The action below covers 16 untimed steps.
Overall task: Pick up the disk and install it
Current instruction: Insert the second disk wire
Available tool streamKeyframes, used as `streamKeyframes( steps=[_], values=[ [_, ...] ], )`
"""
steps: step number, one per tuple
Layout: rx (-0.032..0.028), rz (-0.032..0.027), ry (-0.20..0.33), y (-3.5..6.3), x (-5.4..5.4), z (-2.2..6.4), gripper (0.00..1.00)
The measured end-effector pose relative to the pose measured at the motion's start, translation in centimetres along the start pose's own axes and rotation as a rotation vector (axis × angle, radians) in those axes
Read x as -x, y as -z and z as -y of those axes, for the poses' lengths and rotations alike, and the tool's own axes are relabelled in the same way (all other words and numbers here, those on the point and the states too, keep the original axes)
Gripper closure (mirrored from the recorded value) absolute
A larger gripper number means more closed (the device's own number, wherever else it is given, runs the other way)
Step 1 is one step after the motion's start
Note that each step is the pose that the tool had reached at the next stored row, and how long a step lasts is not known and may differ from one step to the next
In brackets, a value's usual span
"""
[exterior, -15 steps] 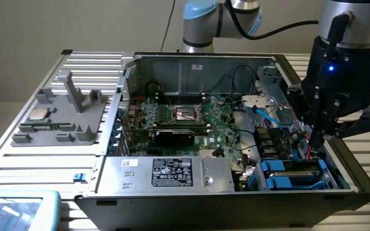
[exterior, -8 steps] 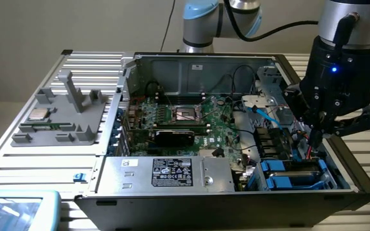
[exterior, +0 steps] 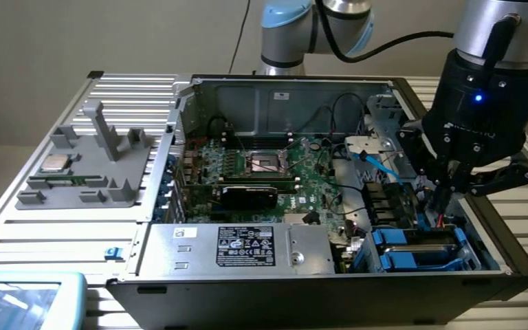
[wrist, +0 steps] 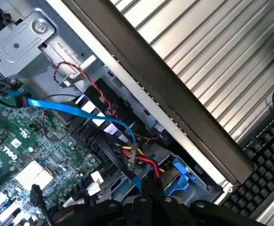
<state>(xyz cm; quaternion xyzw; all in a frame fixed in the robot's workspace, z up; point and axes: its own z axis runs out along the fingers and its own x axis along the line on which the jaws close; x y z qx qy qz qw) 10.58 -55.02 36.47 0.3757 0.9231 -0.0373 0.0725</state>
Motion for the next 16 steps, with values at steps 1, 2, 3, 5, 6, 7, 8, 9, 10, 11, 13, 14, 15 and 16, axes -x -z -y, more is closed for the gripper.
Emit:
streamKeyframes(
  steps=[1, 2, 3, 5, 6, 7, 8, 9, 10, 11, 13, 14, 15, 16],
  values=[
    [-0.0068, -0.0051, 0.008, 0.0, -0.01, 0.0, 0.89],
    [-0.0135, -0.0101, 0.015, 0.0, -0.01, 0.01, 0.89],
    [-0.019, -0.0147, 0.024, 0.0, -0.02, 0.01, 0.89],
    [-0.0226, -0.0209, 0.05, -0.04, -0.03, 0.01, 0.89],
    [-0.0231, -0.0233, 0.065, -0.06, -0.03, 0.01, 0.89],
    [-0.023, -0.0252, 0.081, -0.07, -0.04, 0.01, 0.89],
    [-0.0227, -0.027, 0.097, -0.09, -0.04, 0.01, 0.89],
    [-0.0227, -0.0287, 0.112, -0.09, -0.04, 0.01, 0.89],
    [-0.0236, -0.0306, 0.121, -0.09, -0.04, 0.01, 0.89],
    [-0.0238, -0.0309, 0.122, -0.09, -0.04, 0.01, 0.89],
    [-0.0241, -0.0322, 0.126, -0.09, -0.04, 0.02, 0.89],
    [-0.0253, -0.0338, 0.129, -0.07, -0.03, 0.01, 0.89],
    [-0.0268, -0.036, 0.134, -0.03, -0.02, 0.01, 0.89],
    [-0.0279, -0.0384, 0.142, 0.04, -0.03, 0.01, 0.89]
  ],
)
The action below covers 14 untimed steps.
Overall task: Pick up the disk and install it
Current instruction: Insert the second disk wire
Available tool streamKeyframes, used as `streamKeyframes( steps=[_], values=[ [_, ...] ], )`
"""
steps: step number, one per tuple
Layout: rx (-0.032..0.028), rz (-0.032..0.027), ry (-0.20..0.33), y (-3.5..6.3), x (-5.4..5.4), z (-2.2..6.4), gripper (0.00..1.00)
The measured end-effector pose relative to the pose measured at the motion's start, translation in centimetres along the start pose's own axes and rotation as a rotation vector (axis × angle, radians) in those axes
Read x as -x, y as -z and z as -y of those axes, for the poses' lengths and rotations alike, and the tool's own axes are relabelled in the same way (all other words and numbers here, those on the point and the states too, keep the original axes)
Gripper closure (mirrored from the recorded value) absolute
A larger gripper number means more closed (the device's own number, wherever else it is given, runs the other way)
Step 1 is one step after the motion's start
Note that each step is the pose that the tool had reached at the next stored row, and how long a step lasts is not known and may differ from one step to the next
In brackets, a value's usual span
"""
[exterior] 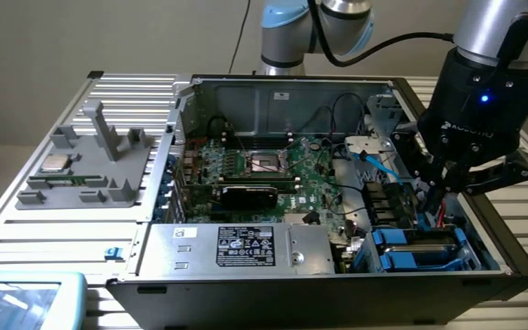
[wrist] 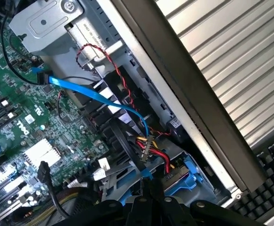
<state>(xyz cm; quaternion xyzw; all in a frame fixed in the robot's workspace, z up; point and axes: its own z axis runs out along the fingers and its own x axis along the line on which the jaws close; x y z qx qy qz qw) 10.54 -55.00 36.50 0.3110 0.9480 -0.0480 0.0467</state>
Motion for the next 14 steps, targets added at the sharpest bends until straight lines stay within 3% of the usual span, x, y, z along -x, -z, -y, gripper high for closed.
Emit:
streamKeyframes(
  steps=[4, 6, 7, 8, 12, 13, 14],
  values=[
    [0.0007, -0.0044, 0.053, 0.21, 0.01, 0.0, 0.89],
    [-0.0005, -0.0096, 0.081, 0.27, 0.02, -0.01, 0.89],
    [-0.0002, -0.017, 0.092, 0.28, 0.03, -0.01, 0.89],
    [0.0041, -0.0288, 0.101, 0.28, 0.02, 0.0, 0.89],
    [0.0266, -0.0764, 0.132, 0.27, 0.02, 0.0, 0.89],
    [0.0301, -0.0823, 0.142, 0.27, 0.02, 0.0, 0.89],
    [0.0335, -0.0845, 0.152, 0.28, 0.01, 0.0, 0.89]
  ],
)
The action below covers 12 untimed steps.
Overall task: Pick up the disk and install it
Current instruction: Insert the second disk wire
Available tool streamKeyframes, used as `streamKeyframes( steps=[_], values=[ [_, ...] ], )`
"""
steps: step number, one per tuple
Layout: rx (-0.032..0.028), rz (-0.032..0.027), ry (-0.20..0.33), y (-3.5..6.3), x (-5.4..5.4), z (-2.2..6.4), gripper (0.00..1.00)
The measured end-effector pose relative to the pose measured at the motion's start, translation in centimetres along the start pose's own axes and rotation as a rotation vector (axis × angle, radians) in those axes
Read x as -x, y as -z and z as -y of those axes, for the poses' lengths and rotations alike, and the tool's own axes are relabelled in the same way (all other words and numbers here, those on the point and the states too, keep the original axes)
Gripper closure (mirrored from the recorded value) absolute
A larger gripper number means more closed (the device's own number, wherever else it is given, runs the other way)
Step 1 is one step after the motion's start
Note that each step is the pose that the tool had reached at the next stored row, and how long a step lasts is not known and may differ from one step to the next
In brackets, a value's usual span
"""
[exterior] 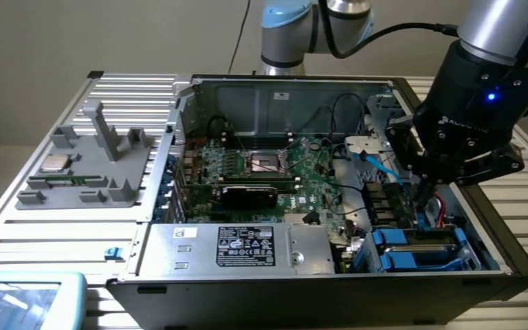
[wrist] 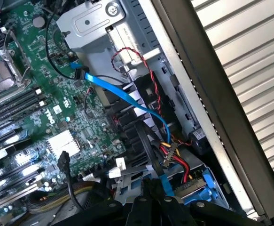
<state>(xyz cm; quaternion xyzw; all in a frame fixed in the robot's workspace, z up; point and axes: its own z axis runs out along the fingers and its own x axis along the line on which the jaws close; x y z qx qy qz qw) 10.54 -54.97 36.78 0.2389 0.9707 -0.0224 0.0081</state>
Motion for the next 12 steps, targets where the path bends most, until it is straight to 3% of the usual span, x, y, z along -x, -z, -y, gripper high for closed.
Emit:
streamKeyframes(
  steps=[12],
  values=[
    [0.0221, -0.0031, 0.164, 0.08, 0.01, 0.0, 0.89]
  ],
)
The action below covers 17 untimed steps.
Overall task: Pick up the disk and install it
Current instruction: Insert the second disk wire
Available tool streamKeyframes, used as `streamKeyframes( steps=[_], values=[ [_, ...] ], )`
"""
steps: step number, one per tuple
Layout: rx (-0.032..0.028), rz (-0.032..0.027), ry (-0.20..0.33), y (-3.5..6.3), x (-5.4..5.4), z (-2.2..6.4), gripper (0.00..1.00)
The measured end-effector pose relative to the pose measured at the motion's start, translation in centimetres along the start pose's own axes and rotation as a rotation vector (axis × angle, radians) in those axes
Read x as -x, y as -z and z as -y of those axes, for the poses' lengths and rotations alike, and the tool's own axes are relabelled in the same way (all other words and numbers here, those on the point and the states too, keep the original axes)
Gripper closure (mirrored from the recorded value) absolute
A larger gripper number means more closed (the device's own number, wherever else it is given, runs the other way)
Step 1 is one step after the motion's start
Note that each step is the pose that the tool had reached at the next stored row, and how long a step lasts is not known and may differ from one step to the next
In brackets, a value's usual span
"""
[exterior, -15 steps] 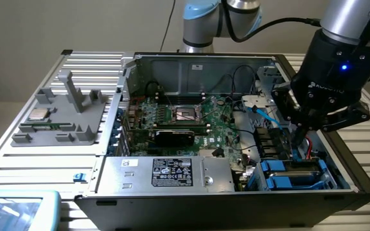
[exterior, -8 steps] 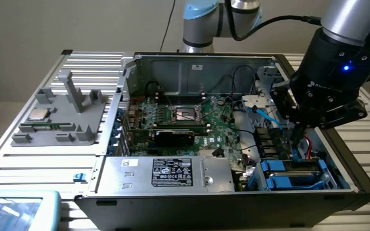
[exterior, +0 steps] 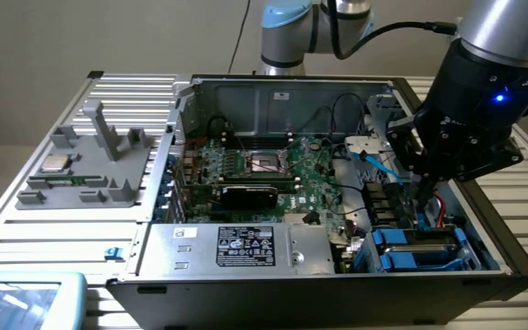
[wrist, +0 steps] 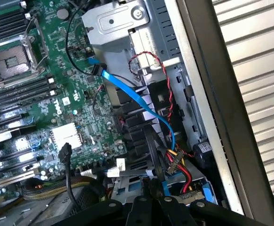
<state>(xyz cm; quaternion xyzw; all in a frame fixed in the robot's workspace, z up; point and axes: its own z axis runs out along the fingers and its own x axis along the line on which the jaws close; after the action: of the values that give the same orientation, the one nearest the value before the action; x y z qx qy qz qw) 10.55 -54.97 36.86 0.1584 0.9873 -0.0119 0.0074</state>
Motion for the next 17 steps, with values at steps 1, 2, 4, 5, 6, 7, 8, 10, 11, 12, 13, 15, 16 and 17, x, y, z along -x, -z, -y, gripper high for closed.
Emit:
streamKeyframes(
  steps=[1, 2, 4, 5, 6, 7, 8, 10, 11, 12, 13, 15, 16, 17],
  values=[
    [0.0009, 0.0001, 0.017, 0.01, 0.0, 0.0, 0.89],
    [0.002, 0.0003, 0.035, 0.01, 0.0, 0.0, 0.89],
    [0.003, 0.0009, 0.07, 0.0, 0.0, 0.0, 0.89],
    [0.0034, 0.0012, 0.088, 0.0, 0.0, 0.0, 0.89],
    [0.0037, 0.0016, 0.107, 0.01, 0.0, 0.0, 0.89],
    [0.004, 0.002, 0.125, 0.01, 0.0, 0.0, 0.89],
    [0.0043, 0.0023, 0.143, 0.01, 0.0, 0.0, 0.89],
    [0.005, 0.0031, 0.179, 0.01, 0.0, 0.0, 0.89],
    [0.0053, 0.0034, 0.197, 0.01, 0.0, 0.0, 0.89],
    [0.0056, 0.0038, 0.215, 0.01, 0.0, 0.0, 0.89],
    [0.006, 0.0042, 0.233, 0.01, 0.0, 0.0, 0.89],
    [0.0069, 0.0061, 0.271, 0.0, 0.0, 0.0, 0.89],
    [0.0074, 0.0075, 0.289, 0.0, 0.0, 0.0, 0.89],
    [0.0079, 0.0086, 0.307, 0.01, 0.0, 0.0, 0.89]
  ],
)
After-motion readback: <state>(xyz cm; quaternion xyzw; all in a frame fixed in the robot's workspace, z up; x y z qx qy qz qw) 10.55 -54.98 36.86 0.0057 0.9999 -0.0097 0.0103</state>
